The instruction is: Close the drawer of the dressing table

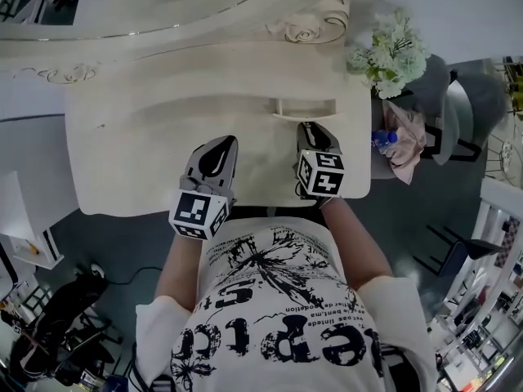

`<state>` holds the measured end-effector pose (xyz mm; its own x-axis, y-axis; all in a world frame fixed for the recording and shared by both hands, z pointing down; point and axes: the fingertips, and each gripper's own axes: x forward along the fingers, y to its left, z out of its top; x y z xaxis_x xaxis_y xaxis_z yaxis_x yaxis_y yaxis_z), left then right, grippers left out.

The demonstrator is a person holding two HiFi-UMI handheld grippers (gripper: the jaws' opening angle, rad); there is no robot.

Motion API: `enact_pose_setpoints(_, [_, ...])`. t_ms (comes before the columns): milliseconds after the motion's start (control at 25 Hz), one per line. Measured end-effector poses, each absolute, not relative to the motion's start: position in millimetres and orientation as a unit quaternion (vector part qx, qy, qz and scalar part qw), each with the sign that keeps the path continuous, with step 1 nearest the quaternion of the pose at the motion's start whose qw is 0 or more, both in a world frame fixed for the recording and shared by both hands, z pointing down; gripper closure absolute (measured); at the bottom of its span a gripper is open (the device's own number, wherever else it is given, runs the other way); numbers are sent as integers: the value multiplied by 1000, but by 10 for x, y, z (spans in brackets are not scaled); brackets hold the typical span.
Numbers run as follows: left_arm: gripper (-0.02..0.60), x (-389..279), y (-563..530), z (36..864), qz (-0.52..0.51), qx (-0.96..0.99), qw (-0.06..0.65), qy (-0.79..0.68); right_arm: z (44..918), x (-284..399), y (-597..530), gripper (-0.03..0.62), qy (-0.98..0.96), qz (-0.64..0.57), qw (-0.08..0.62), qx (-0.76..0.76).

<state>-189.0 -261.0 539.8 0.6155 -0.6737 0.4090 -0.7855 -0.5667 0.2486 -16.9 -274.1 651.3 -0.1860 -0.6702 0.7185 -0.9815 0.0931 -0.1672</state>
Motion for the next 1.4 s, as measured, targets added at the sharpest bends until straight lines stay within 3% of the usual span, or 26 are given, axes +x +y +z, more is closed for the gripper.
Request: enact_pose_setpoints(1400, [561,-2217,-2762,5567,153,852,232,-444,6481,-187,-3389,488,-714,280,248,591])
